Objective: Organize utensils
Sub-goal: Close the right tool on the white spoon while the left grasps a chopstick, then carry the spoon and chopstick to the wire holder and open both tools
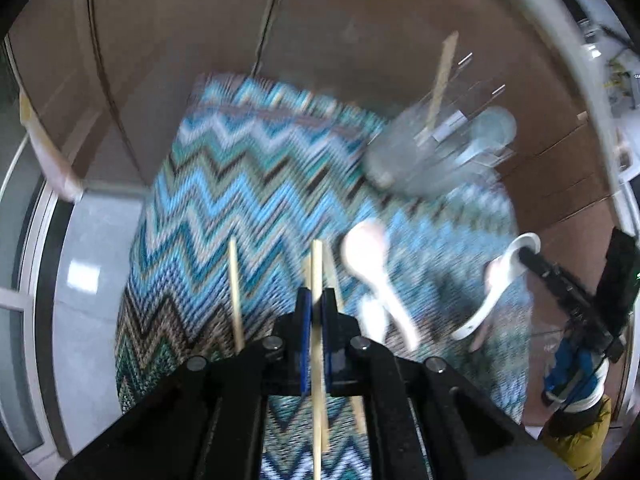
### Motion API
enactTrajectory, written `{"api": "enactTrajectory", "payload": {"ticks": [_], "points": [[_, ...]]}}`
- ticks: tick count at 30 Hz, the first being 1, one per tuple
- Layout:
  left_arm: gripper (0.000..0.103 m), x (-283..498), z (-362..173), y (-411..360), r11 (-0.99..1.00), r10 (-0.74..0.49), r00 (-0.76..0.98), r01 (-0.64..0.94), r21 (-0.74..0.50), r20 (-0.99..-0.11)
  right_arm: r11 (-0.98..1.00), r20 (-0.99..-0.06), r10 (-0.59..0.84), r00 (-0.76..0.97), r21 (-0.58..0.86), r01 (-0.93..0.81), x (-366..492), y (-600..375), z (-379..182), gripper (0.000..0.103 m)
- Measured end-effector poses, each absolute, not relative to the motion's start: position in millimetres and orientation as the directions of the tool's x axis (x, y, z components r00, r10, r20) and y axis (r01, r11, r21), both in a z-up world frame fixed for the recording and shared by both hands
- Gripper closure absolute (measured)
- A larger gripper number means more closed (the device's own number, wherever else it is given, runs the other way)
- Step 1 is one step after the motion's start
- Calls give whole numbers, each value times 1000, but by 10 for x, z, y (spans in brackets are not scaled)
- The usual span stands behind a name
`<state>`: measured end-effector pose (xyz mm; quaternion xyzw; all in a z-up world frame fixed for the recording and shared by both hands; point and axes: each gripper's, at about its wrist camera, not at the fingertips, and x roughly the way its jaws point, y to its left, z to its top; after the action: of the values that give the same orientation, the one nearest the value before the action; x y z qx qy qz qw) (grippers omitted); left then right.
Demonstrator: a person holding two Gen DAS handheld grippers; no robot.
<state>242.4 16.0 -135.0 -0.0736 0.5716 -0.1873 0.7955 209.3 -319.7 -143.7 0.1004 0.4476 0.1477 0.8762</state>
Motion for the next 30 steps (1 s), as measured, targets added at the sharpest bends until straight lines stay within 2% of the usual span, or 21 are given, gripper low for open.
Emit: {"api": "enactTrajectory", "payload": {"ticks": [4, 8, 14, 16, 19, 22, 30], "points": [[99, 2444, -777, 44, 893, -444, 409, 272, -358, -797, 957, -686, 286, 669, 244, -159, 2046, -3218, -937, 98], [99, 2580, -224, -66, 855, -519, 544, 340, -392, -660, 980, -594, 194, 781, 155, -126, 2106, -3136, -526, 98], [99, 2767, 351, -341, 841, -524, 743, 374, -392, -416, 994, -451, 88, 888, 95, -50, 2355, -3100, -224, 98], [99, 2798, 445, -463, 853, -492, 803, 365, -374, -338, 996, -419, 65, 906, 85, -32, 2425, -3079, -166, 98], [99, 2880, 399, -689, 857, -450, 860, 340, -387, -240, 999, -378, 17, 926, 43, -1, 2533, -3012, -192, 98], [99, 3023, 185, -911, 885, -382, 903, 296, -359, -197, 999, -374, -15, 927, 22, 25, 2679, -2981, -324, 98], [99, 3301, -539, -1203, 933, -270, 946, 210, -293, -181, 997, -392, -78, 917, -26, 74, 2906, -2956, -866, 98]]}}
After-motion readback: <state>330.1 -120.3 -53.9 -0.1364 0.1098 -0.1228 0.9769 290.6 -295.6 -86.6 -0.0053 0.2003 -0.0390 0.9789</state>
